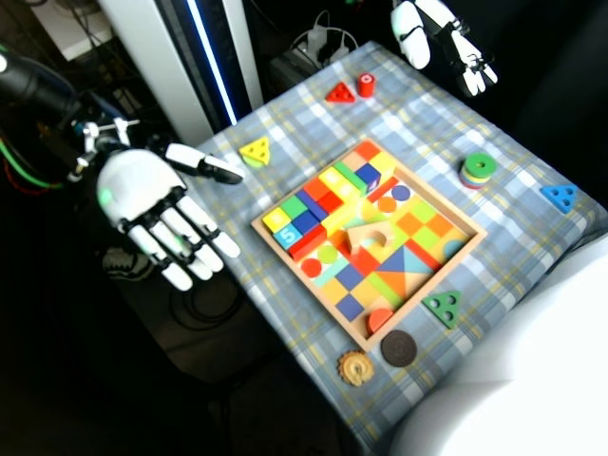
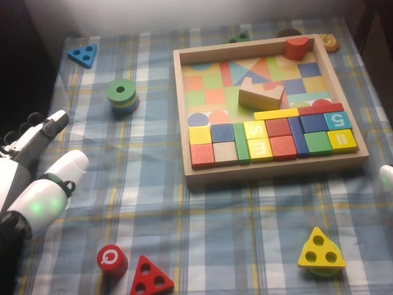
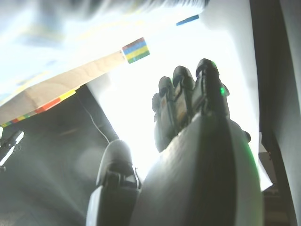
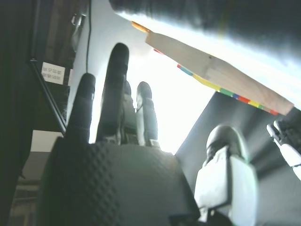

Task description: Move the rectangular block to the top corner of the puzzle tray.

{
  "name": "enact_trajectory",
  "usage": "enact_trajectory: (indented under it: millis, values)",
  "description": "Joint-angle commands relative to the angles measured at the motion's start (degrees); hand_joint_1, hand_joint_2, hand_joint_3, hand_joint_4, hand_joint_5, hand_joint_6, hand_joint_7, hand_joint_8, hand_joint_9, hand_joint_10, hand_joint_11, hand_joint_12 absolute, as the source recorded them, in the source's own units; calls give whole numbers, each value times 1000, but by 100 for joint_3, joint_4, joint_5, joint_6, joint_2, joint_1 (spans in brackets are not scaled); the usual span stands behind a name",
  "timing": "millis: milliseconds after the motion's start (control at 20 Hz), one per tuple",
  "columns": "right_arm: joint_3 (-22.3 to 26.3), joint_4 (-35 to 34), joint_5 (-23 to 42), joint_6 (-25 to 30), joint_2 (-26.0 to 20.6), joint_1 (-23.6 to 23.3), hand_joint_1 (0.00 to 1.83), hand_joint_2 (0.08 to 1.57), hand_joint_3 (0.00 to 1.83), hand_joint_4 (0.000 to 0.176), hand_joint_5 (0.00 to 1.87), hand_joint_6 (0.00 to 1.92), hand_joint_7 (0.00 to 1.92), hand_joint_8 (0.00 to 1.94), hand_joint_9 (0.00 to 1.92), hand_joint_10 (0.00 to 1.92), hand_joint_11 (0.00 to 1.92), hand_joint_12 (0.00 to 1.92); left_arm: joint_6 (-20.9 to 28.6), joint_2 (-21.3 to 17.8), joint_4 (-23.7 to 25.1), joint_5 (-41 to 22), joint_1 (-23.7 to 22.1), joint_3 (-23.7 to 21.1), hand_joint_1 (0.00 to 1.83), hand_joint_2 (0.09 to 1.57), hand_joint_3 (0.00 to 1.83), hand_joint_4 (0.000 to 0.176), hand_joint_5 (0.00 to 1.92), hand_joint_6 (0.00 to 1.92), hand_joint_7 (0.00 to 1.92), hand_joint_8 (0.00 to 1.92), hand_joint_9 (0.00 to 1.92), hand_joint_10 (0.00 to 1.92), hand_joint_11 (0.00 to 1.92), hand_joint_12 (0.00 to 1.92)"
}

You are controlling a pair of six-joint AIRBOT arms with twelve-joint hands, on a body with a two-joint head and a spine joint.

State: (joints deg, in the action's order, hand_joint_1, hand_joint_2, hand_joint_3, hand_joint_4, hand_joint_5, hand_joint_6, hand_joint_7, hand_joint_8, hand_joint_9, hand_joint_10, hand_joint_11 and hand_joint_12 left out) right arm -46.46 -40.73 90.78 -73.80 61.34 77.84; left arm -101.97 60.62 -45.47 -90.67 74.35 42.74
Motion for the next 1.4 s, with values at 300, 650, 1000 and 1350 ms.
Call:
enact_trajectory:
  millis: [300, 650, 1000, 1350]
  values:
    - [-222, 466, 380, 549, -91, -170, 193, 1178, 0, 71, 448, 1, 442, 2, 346, 3, 0, 675, 25, 12, 248, -625, -18, 10, 51, 1363, 0, 39, 302, 1, 329, 1, 248, 53, 0, 652]
    - [-872, 1216, -514, 1793, -657, -298, 324, 1131, 0, 14, 199, 0, 241, 1, 192, 1, 0, 617, 25, 6, 275, -495, -33, 6, 96, 1356, 0, 48, 331, 2, 344, 0, 268, 27, 0, 747]
    - [-1591, 2635, -1980, 2310, -940, -1233, 794, 1098, 0, 0, 153, 5, 312, 18, 370, 41, 0, 1324, 26, 1, 262, -459, -30, 4, 144, 1368, 1, 26, 341, 1, 332, 2, 260, 11, 0, 631]
    - [-2461, 4414, -3356, 3592, -863, -2601, 1106, 1121, 4, 0, 163, 4, 747, 1404, 930, 1767, 893, 1906, 26, 3, 248, -412, -19, 22, 174, 1368, 1, 20, 356, 2, 372, 2, 304, 19, 0, 816]
